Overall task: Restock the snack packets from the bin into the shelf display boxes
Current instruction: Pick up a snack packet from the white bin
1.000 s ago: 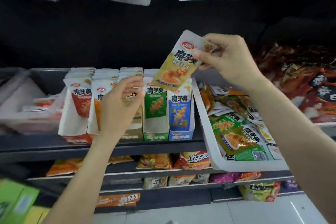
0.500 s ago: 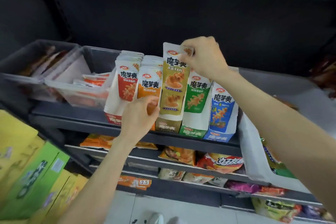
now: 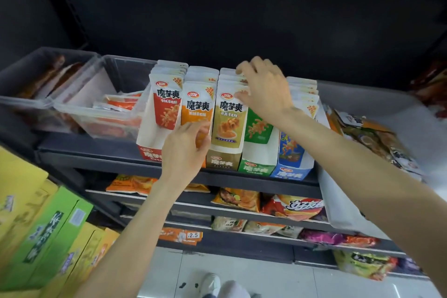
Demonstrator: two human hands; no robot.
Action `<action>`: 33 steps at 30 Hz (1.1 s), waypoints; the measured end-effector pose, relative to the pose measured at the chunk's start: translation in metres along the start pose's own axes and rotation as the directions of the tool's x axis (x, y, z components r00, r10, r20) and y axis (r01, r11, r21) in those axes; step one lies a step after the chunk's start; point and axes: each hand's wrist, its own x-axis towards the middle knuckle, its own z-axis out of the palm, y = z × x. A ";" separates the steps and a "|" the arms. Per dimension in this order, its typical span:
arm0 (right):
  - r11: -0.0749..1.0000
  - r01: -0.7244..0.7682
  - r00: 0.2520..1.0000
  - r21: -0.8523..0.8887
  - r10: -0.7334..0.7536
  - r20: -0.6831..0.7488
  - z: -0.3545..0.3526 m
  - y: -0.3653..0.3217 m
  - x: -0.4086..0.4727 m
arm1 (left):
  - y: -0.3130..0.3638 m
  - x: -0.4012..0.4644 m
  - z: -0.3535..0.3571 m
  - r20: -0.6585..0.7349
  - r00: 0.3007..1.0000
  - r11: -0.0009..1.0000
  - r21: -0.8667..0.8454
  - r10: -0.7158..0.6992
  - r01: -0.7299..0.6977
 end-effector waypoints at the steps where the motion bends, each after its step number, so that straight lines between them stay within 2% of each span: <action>1: 0.995 -0.025 0.999 0.100 0.028 -0.031 -0.007 0.007 -0.005 | 0.002 -0.002 0.001 -0.043 0.999 1.000 0.013 0.013 -0.013; 4: 0.913 -0.075 0.994 0.401 0.099 -0.037 -0.041 0.034 -0.041 | 0.023 -0.008 0.004 -0.171 0.979 0.979 -0.149 0.115 -0.141; 6: 0.876 -0.142 0.988 0.462 0.157 0.006 -0.066 0.054 -0.078 | 0.047 -0.013 0.008 -0.202 0.953 0.921 -0.275 0.225 -0.275; 10: 0.866 -0.318 0.948 0.385 0.275 0.163 -0.101 0.109 -0.161 | 0.100 -0.016 0.021 -0.083 0.887 0.779 -0.445 0.455 -0.441; 12: 0.859 -0.404 0.905 0.315 0.324 0.277 -0.112 0.132 -0.198 | 0.124 -0.014 0.030 0.006 0.850 0.735 -0.505 0.527 -0.452; 15: 0.880 -0.451 0.828 0.149 0.350 0.438 -0.118 0.157 -0.238 | 0.158 -0.005 0.043 0.129 0.795 0.710 -0.549 0.593 -0.441; 17: 0.909 -0.413 0.799 0.053 0.334 0.500 -0.113 0.170 -0.252 | 0.179 0.006 0.053 0.202 0.737 0.706 -0.526 0.645 -0.474; 19: 0.944 -0.329 0.795 -0.014 0.285 0.535 -0.103 0.180 -0.256 | 0.200 0.019 0.067 0.277 0.651 0.693 -0.455 0.707 -0.559; 22: 0.970 -0.215 0.766 -0.112 0.239 0.596 -0.088 0.192 -0.252 | 0.235 0.032 0.095 0.513 0.493 0.676 -0.266 0.703 -0.687; 24: 0.972 -0.180 0.755 -0.151 0.235 0.613 -0.084 0.197 -0.247 | 0.254 0.032 0.115 0.630 0.392 0.590 -0.132 0.670 -0.797; 27: 0.972 -0.151 0.750 -0.182 0.233 0.619 -0.081 0.201 -0.245 | 0.271 0.021 0.138 0.697 0.267 0.402 -0.034 0.665 -0.915; 29: 0.968 -0.169 0.737 -0.186 0.249 0.628 -0.081 0.204 -0.246 | 0.277 0.015 0.147 0.746 0.250 0.352 0.023 0.617 -0.936; 33: 0.959 -0.224 0.723 -0.174 0.284 0.630 -0.081 0.208 -0.250 | 0.283 0.021 0.149 0.809 0.288 0.387 0.082 0.512 -0.918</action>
